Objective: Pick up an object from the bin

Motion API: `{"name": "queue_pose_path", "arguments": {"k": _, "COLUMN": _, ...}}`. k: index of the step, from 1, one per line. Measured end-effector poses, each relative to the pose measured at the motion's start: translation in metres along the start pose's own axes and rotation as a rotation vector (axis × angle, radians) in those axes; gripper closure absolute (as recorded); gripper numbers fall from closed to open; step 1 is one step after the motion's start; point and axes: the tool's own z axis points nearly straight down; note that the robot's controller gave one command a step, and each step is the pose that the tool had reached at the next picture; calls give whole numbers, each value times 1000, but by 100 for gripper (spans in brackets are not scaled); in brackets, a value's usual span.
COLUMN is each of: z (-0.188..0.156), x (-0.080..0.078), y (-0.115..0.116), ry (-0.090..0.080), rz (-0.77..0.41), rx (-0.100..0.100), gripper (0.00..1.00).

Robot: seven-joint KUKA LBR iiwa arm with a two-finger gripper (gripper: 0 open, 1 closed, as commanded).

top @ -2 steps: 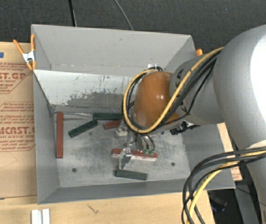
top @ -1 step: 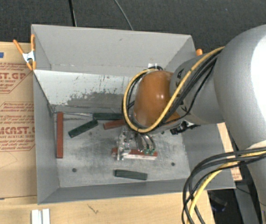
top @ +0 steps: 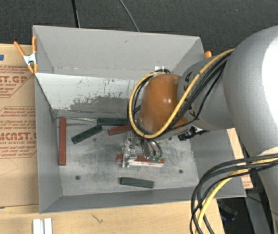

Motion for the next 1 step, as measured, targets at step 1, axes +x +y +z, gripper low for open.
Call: {"name": "queue_pose_path", "arguments": {"k": 1, "z": -130, "x": -11, "y": 3, "ry": 6, "rz": -18, "rx": 3, "gripper": 100}}
